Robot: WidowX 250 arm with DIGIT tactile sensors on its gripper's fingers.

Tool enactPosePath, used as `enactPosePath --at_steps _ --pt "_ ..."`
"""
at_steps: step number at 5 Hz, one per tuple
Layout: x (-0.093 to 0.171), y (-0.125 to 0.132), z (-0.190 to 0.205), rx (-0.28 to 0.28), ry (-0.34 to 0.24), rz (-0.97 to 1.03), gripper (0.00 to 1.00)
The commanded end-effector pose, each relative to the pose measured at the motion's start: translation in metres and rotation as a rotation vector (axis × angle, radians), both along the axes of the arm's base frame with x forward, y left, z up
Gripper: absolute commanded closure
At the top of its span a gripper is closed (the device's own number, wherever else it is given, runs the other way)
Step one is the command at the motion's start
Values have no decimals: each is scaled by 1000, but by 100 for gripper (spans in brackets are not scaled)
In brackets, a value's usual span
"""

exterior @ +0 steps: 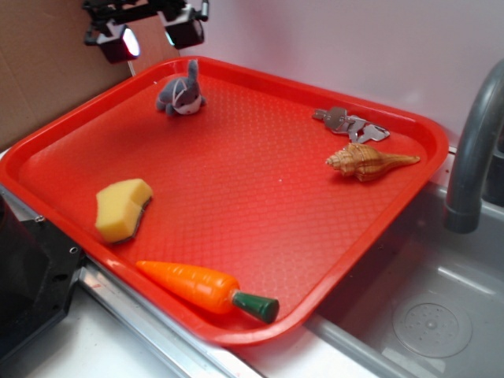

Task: Grab the gray animal.

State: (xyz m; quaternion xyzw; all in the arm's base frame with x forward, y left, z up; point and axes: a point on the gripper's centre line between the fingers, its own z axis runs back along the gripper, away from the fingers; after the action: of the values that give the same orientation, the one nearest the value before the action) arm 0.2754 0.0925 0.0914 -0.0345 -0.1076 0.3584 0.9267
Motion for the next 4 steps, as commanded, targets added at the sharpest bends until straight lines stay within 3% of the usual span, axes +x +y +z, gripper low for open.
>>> enactPosePath --at_steps 1,4 --pt "32 12 -21 40 39 -26 0" --pt "34 2 -66 61 142 -50 0"
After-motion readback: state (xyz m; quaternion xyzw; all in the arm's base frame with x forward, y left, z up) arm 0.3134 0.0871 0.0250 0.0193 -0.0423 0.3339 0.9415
